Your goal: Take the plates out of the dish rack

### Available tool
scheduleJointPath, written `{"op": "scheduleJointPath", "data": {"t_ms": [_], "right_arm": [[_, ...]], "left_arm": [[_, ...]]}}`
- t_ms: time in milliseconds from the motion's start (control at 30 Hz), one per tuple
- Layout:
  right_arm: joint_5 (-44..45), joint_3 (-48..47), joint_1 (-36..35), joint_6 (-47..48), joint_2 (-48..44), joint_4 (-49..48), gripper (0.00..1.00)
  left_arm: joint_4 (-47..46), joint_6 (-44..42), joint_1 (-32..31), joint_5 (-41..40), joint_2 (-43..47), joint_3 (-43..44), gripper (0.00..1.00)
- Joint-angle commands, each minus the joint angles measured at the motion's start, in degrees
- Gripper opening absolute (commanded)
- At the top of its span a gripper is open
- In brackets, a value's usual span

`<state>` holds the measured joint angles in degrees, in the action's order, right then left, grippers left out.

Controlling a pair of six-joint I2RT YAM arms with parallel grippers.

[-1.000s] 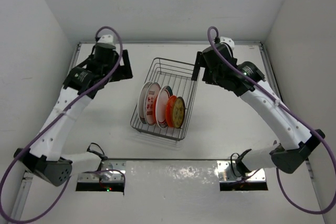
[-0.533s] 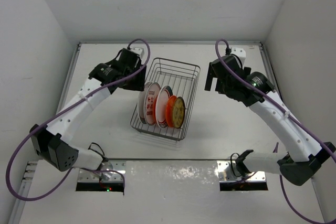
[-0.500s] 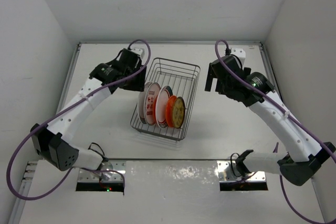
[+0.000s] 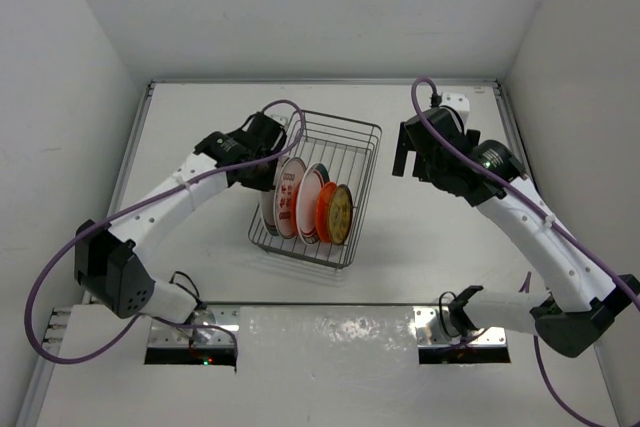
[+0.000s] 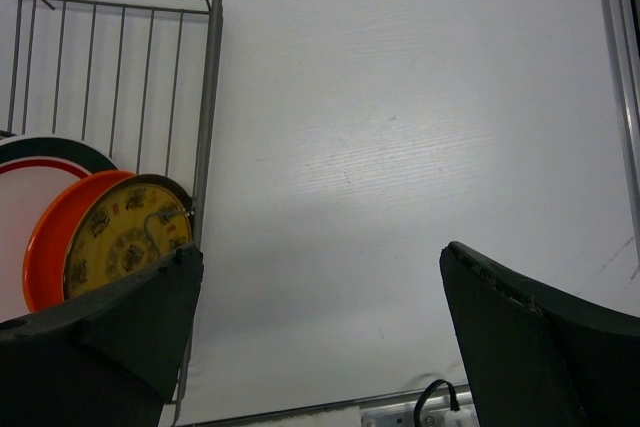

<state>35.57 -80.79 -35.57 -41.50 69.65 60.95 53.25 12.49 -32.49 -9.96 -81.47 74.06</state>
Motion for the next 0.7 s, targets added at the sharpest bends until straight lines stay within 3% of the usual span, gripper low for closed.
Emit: {"op": "scheduleJointPath", "data": {"t_ms": [0, 233, 367, 467, 500, 600, 667], "right_arm": [[0.8, -0.7, 0.4, 0.7, -0.9, -1.3, 0.99], [1.2, -1.0, 0.3, 1.2, -0.8, -1.2, 0.99], [1.0, -2.0, 0.5, 1.9, -0.1, -0.9, 0.99], [0.9, -3.0, 0.6, 2.6, 0.4, -0.7, 0.99], [0.9, -3.2, 0.5, 2.7, 0.6, -0.7, 0.99], [0.4, -3.8, 0.7, 3.2, 1.0, -0.9, 0.99], [-0.8, -3.8, 0.8, 3.3, 1.3, -1.6, 0.99]], "left_arm": [[1.2, 0.5, -1.2, -2.6, -0.3, 3.8, 0.0], [9.1, 3.1, -1.2, -14.6, -1.1, 18.1, 0.0], [12.0, 3.7, -1.2, -17.6, -1.4, 26.1, 0.0], [14.1, 4.8, -1.2, -26.6, -1.9, 30.9, 0.0], [14.8, 5.3, -1.2, -26.6, -2.1, 31.7, 0.0], [14.8, 7.6, -1.0, -42.2, -2.5, 31.9, 0.0], [11.0, 7.1, 0.1, -44.2, -3.2, 29.9, 0.0]]}}
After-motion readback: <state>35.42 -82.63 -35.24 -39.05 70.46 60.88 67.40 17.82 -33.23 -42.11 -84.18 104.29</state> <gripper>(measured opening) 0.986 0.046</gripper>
